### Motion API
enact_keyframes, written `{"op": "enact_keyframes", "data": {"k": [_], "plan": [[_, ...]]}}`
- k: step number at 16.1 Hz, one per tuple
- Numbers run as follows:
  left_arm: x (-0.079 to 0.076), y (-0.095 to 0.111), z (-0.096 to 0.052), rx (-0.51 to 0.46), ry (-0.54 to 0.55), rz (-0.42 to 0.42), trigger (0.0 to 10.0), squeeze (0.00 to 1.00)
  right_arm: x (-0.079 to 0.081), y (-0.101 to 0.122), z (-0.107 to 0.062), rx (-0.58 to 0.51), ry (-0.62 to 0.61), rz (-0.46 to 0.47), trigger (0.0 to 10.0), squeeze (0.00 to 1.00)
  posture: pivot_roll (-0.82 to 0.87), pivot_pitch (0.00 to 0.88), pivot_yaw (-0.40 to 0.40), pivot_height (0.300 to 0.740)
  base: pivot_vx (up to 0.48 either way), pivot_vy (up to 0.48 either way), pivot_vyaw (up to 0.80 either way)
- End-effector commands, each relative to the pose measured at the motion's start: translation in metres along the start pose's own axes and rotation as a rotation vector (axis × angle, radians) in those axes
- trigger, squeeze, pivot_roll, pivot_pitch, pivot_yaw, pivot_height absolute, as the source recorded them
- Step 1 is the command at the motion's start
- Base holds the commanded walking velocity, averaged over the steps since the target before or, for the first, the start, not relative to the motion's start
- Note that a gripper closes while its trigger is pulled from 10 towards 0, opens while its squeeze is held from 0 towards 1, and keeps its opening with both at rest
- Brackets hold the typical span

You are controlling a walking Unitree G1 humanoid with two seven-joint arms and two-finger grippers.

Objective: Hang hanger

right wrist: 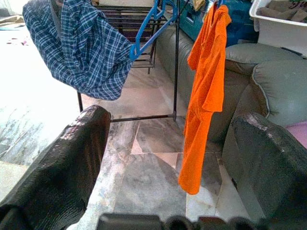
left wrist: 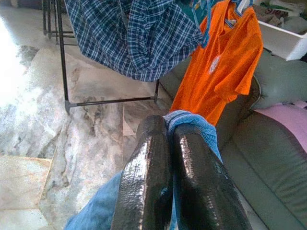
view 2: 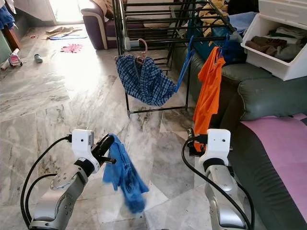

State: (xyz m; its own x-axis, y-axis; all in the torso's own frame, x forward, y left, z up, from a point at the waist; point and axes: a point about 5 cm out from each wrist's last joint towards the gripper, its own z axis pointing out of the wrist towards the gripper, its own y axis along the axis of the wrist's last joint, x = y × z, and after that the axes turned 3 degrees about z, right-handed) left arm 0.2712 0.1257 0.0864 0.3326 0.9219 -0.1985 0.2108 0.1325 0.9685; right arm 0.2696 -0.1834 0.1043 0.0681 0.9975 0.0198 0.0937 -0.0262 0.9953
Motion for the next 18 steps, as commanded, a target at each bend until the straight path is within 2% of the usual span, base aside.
{"op": "enact_keyframes", "data": {"k": [1,5,18], "plan": [[-0.0032,0.0071,0.0018,-0.018,-0.019,0.005,10.0,0.00,0.0004,-0.0005,-0.0005,0.010,0.003,-0.007,10.0,0.00,-0.06,0.068,-0.029,0.740,0.000,0.000,0.00],[-0.0053,0.0067,0.0021,-0.012,-0.029,0.003,10.0,0.00,-0.0002,0.0018,0.0011,0.004,0.002,-0.004,10.0,0.00,-0.06,0.069,-0.029,0.740,0.000,0.000,0.00],[-0.0078,0.0086,0.0027,-0.004,-0.041,0.017,10.0,0.00,0.0041,0.0012,0.0003,0.011,0.026,0.005,10.0,0.00,-0.05,0.064,-0.027,0.740,-0.313,0.000,0.00]]}}
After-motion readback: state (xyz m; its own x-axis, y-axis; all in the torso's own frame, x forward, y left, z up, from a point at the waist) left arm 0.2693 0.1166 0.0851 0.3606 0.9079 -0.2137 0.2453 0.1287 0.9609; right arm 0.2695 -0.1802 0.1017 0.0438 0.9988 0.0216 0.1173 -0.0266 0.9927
